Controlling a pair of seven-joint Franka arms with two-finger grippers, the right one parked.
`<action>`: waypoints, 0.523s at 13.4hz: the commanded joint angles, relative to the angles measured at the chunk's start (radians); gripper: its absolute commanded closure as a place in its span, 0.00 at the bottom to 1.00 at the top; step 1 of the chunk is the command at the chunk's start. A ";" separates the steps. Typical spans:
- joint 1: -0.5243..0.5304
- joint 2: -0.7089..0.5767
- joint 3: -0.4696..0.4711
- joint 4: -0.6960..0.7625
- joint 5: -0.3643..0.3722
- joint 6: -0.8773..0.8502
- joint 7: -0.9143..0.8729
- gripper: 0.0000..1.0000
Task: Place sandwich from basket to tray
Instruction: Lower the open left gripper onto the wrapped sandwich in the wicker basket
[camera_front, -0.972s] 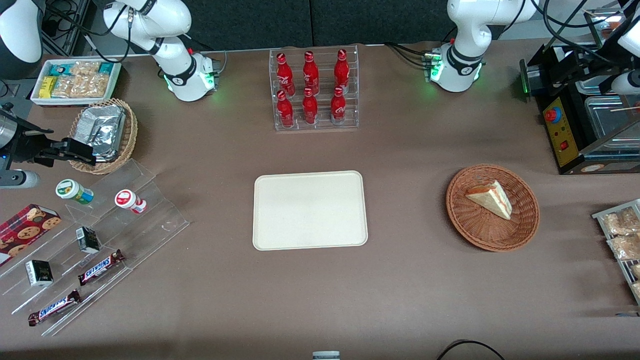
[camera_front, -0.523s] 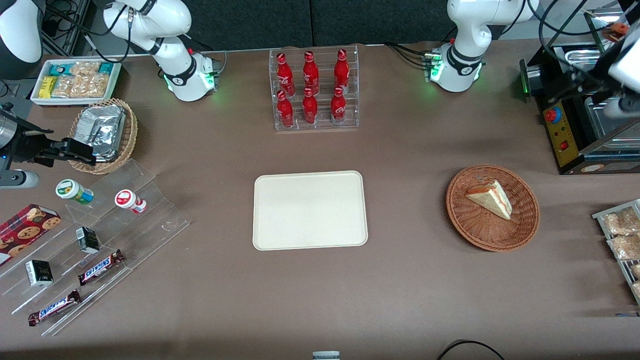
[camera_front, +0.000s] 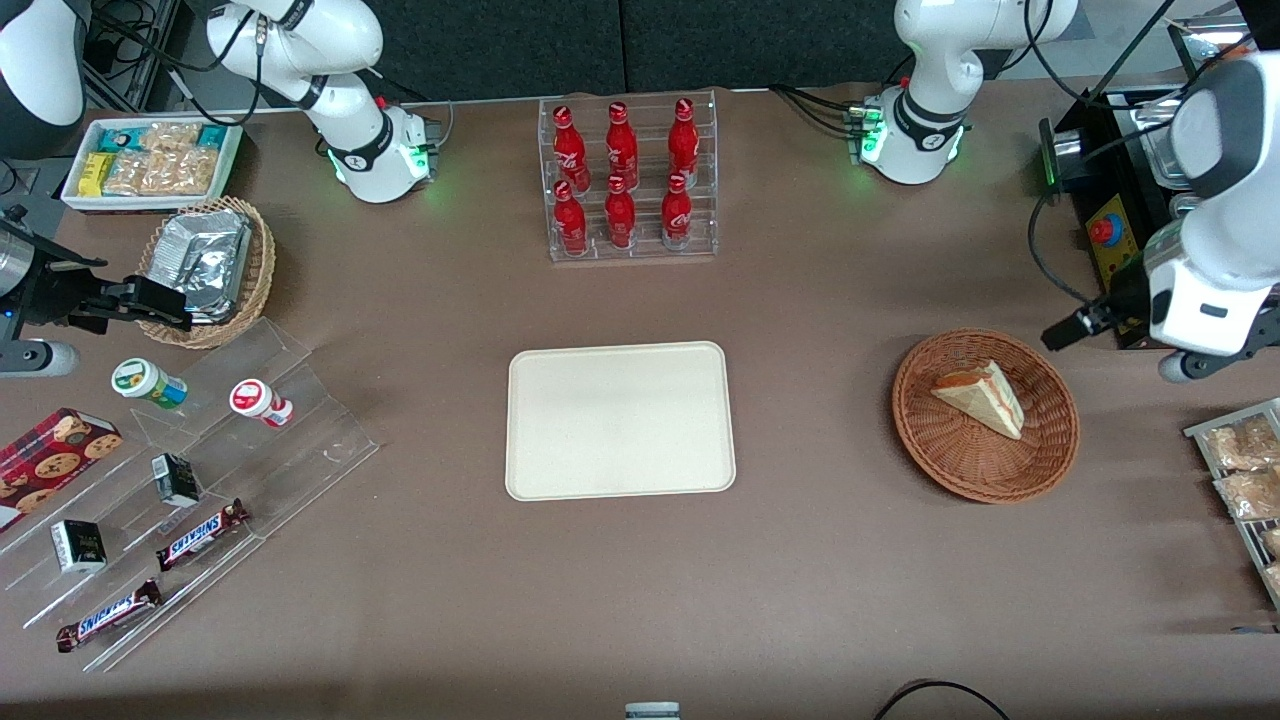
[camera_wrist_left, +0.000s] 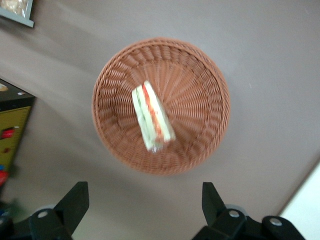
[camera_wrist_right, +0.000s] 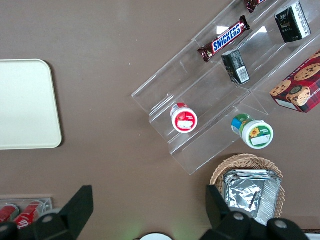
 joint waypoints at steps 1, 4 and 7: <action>0.017 -0.017 -0.005 -0.192 -0.009 0.242 -0.183 0.00; 0.019 0.023 -0.005 -0.293 -0.009 0.393 -0.310 0.00; 0.016 0.063 -0.005 -0.337 -0.007 0.457 -0.409 0.00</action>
